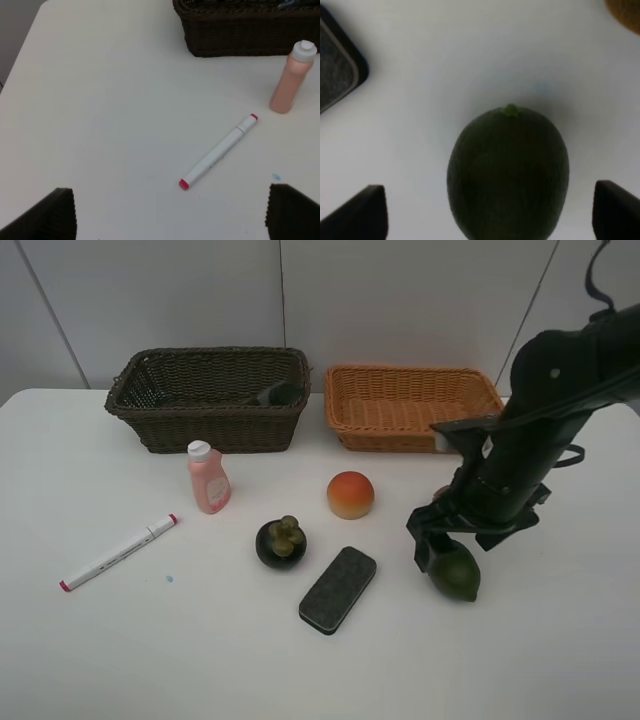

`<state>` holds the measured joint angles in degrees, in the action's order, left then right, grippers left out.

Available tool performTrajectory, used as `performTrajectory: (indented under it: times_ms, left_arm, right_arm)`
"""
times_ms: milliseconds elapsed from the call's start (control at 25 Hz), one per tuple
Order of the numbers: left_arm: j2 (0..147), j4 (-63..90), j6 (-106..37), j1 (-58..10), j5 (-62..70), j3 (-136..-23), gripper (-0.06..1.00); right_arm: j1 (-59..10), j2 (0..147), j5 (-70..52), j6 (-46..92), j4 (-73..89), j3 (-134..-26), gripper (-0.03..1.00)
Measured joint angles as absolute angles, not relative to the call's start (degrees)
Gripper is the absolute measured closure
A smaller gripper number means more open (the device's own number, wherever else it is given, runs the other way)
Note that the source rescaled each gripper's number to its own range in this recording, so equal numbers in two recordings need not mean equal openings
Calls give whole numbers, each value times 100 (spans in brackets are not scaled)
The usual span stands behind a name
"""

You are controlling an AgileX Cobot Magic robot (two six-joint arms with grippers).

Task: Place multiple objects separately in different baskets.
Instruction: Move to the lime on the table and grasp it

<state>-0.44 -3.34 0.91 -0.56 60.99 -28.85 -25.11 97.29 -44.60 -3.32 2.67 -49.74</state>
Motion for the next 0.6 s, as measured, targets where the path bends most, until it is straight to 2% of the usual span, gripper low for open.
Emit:
performTrajectory:
  times_ms: [600]
  left_arm:
    - [-44, -334, 91, -56, 6099, -2885, -6]
  right_arm:
    - [-2511, 9797, -3551, -316, 625, -4451, -2]
